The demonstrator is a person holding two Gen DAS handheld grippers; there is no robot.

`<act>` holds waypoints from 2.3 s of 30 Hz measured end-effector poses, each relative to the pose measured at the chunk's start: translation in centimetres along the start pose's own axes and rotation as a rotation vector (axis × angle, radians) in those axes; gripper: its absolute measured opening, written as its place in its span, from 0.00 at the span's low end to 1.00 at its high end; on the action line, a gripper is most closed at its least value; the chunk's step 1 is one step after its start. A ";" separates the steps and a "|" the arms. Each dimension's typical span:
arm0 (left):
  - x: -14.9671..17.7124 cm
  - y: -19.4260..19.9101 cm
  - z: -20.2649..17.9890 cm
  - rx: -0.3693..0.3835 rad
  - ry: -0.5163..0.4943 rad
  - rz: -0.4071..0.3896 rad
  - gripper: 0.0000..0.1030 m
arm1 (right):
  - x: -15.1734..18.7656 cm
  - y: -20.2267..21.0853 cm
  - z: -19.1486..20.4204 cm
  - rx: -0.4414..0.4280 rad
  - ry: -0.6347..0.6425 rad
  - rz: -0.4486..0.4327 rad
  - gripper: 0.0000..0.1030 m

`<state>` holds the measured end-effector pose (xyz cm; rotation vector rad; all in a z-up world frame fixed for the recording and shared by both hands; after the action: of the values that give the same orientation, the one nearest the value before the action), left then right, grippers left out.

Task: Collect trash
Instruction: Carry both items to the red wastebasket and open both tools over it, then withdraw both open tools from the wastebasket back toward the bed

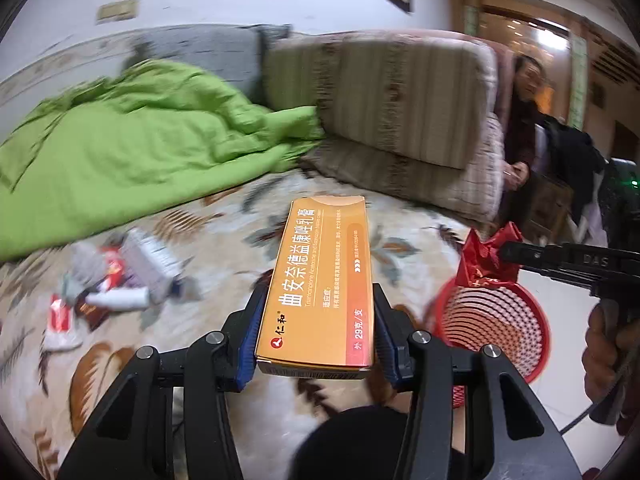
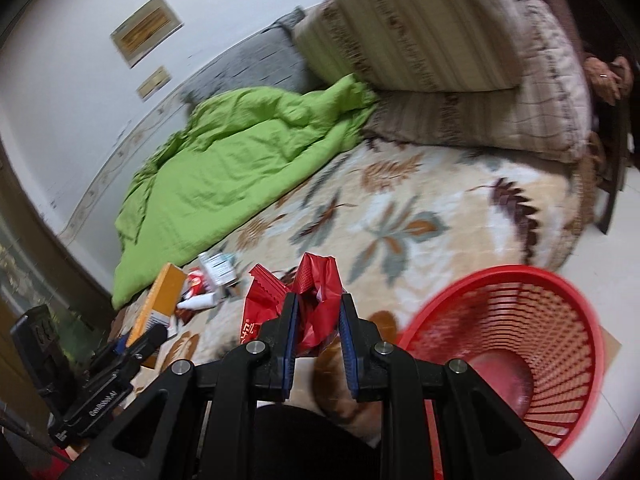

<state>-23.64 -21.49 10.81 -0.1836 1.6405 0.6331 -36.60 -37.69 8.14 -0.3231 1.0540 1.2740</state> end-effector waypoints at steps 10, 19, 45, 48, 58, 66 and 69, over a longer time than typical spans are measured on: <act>0.9 -3.4 -8.1 0.216 -0.045 0.095 0.46 | -1.4 3.8 -7.4 0.168 -0.028 -0.024 0.20; 3.1 -6.2 -14.2 0.350 -0.022 0.200 0.46 | -1.2 5.4 -10.9 0.268 -0.008 -0.014 0.20; 3.7 -3.7 -2.5 0.101 0.095 0.190 0.67 | -0.3 1.6 -4.8 0.313 0.237 0.013 0.57; 4.0 -2.8 -0.5 0.069 0.107 0.185 0.67 | 0.6 0.8 -3.3 0.280 0.255 0.036 0.58; 4.7 -0.7 4.0 -0.009 0.165 0.170 0.67 | 3.4 -1.4 0.4 0.220 0.306 0.106 0.58; 5.1 0.5 7.2 -0.077 0.199 0.158 0.67 | 4.8 -3.7 3.9 0.150 0.365 0.142 0.59; 5.1 1.0 8.6 -0.103 0.218 0.151 0.67 | 5.3 -4.6 5.5 0.119 0.387 0.153 0.59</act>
<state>-17.61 -15.18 5.88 -0.2106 1.8445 0.8375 -30.40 -32.00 5.34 -0.4148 1.5014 1.3071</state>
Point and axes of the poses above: each gripper's, at about its wrist camera, not at the fingertips, and y roughly against the way its jaws point, z to its left, x to its underside, the point moved 8 cm from there along -y, roughly the way its jaws point, and after that the axes turned 15 degrees about -z, right-handed, at the moved point
